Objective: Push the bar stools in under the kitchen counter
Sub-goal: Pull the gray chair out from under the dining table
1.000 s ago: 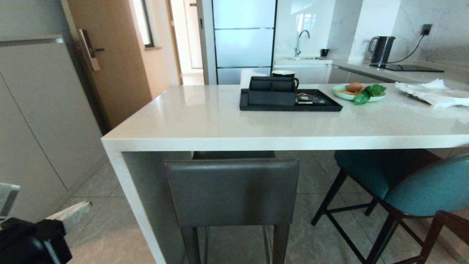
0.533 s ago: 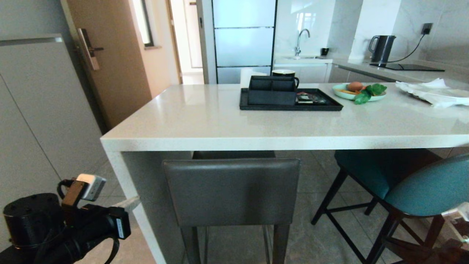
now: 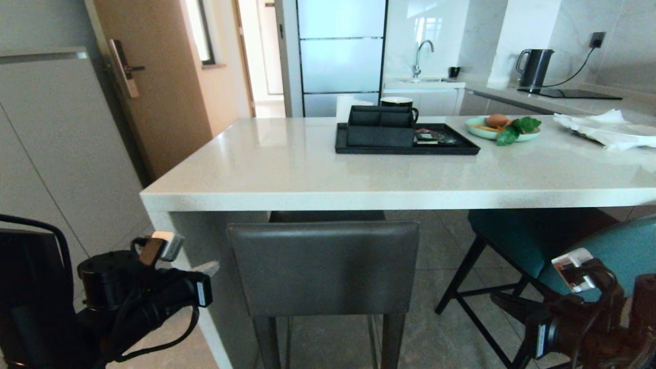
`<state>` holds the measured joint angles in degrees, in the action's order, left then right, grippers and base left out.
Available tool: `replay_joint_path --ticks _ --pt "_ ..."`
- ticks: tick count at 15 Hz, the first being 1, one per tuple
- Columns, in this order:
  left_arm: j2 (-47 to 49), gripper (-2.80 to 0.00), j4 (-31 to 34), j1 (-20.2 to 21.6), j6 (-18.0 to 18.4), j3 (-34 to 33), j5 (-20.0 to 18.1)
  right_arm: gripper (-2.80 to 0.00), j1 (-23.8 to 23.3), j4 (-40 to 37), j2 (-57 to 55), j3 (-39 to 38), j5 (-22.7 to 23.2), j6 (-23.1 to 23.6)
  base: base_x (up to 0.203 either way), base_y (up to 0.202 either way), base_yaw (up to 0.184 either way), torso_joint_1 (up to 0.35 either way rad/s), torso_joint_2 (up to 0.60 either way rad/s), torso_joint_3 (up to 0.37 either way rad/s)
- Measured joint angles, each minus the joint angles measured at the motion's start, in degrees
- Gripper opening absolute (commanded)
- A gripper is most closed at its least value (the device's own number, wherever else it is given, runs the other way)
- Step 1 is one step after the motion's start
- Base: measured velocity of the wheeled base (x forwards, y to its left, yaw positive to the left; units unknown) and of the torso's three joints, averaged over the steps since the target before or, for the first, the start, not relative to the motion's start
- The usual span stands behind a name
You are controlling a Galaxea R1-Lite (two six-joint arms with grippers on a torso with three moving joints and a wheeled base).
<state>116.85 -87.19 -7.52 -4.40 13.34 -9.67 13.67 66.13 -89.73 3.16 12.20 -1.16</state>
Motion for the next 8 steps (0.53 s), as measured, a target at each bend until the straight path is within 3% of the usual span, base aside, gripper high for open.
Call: replay_joint_path --ticks 5,8 --pt "5.14 -2.8 0.04 3.41 0.24 4.76 -0.59 -2.8 0.6 18.14 -14.76 -0.02 2.51 1.42 0.0 0.0 0.0 0.0 0.0 0.0" --pt "6.88 -2.8 0.01 2.41 0.05 6.81 -0.52 -2.8 1.09 20.97 -20.4 1.59 2.45 1.82 0.0 0.0 0.0 0.0 0.0 0.0"
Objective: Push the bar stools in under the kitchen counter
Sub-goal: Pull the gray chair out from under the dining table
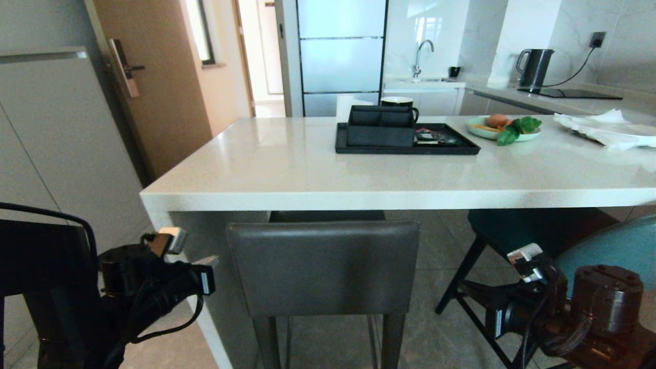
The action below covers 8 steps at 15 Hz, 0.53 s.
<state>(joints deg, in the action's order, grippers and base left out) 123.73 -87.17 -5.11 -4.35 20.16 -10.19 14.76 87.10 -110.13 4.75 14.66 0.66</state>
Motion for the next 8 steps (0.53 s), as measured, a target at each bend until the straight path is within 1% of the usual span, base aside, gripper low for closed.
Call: replay_joint_path --ticks 4,8 --pt "0.84 -2.8 0.02 -3.4 -0.02 2.66 0.49 -2.8 1.01 0.09 -2.63 2.98 -0.24 -0.05 0.0 0.0 0.0 0.0 0.0 0.0" --pt "1.63 -2.8 0.02 -3.66 0.04 5.85 2.01 -2.8 1.42 0.09 -4.48 6.5 -0.38 -0.06 0.0 0.0 0.0 0.0 0.0 0.0"
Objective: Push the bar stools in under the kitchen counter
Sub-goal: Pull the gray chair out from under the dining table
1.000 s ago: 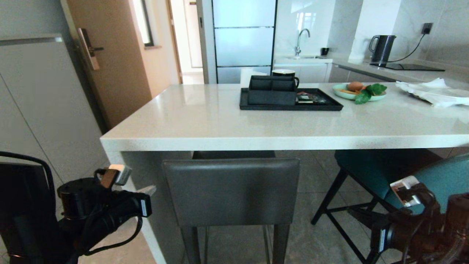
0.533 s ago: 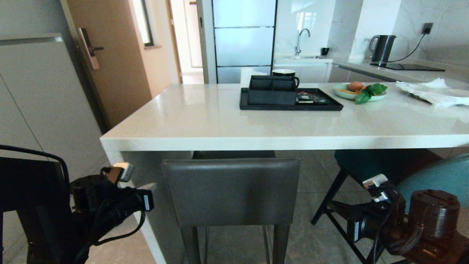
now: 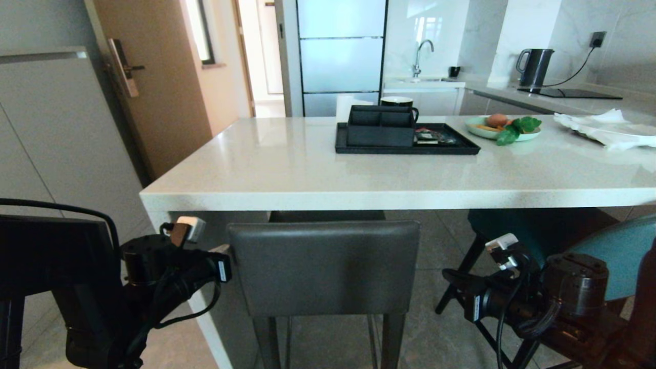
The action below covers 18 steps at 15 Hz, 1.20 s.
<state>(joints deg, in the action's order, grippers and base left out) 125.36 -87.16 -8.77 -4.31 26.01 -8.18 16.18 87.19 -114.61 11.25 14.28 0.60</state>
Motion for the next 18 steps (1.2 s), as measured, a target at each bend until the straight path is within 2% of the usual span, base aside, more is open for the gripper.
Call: replay_joint_path --ticks 6,9,18 --pt "1.21 -2.8 -0.02 1.35 -0.12 1.78 0.0 -2.8 -0.02 -0.01 -4.46 5.55 -0.04 -0.16 0.0 0.0 0.0 0.0 0.0 0.0" --pt "1.6 -2.8 0.0 1.38 -0.07 2.29 -0.05 -2.8 0.01 0.0 -6.39 10.33 -1.56 -0.09 0.0 0.0 0.0 0.0 0.0 0.0" --pt "4.87 -2.8 0.0 0.83 -0.2 5.2 -0.26 -2.8 3.35 -0.01 -11.87 17.53 -2.72 0.0 0.0 0.0 0.0 0.0 0.0 0.0"
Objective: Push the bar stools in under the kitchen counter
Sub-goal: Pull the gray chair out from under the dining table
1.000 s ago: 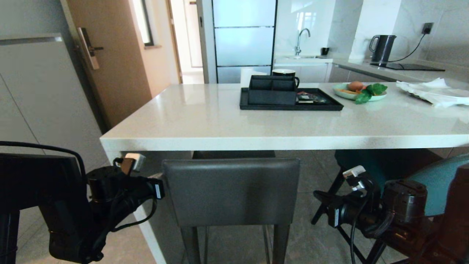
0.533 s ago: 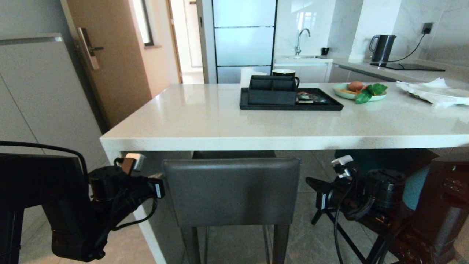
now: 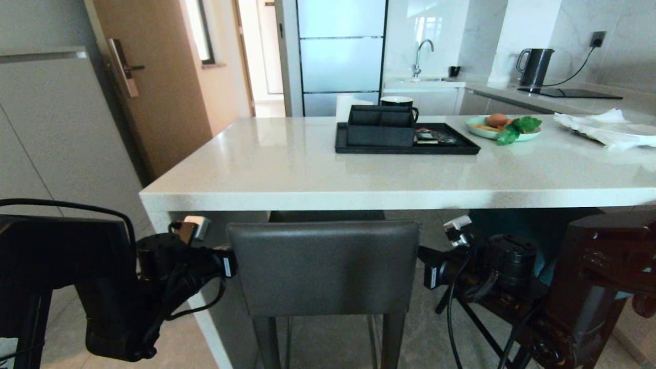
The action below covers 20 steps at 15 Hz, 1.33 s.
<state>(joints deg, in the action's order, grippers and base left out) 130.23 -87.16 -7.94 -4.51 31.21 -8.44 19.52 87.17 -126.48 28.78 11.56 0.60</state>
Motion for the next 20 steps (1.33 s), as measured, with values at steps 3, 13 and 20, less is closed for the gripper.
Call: replay_joint_path --ticks 3,13,20 --pt "0.41 -2.8 0.04 0.04 0.0 1.53 -0.13 -2.8 0.95 0.0 -1.26 2.29 -0.43 -0.11 0.0 0.0 0.0 0.0 0.0 0.0" --pt "-2.07 -2.8 -0.13 -3.52 -0.15 -2.95 0.1 -2.8 3.33 0.11 -1.83 2.52 -2.06 -0.09 0.0 0.0 0.0 0.0 0.0 0.0" --pt "-4.84 -2.8 0.38 -5.2 -0.2 -6.76 0.4 -2.8 4.32 0.01 -1.39 1.7 -4.13 0.0 0.0 0.0 0.0 0.0 0.0 0.0"
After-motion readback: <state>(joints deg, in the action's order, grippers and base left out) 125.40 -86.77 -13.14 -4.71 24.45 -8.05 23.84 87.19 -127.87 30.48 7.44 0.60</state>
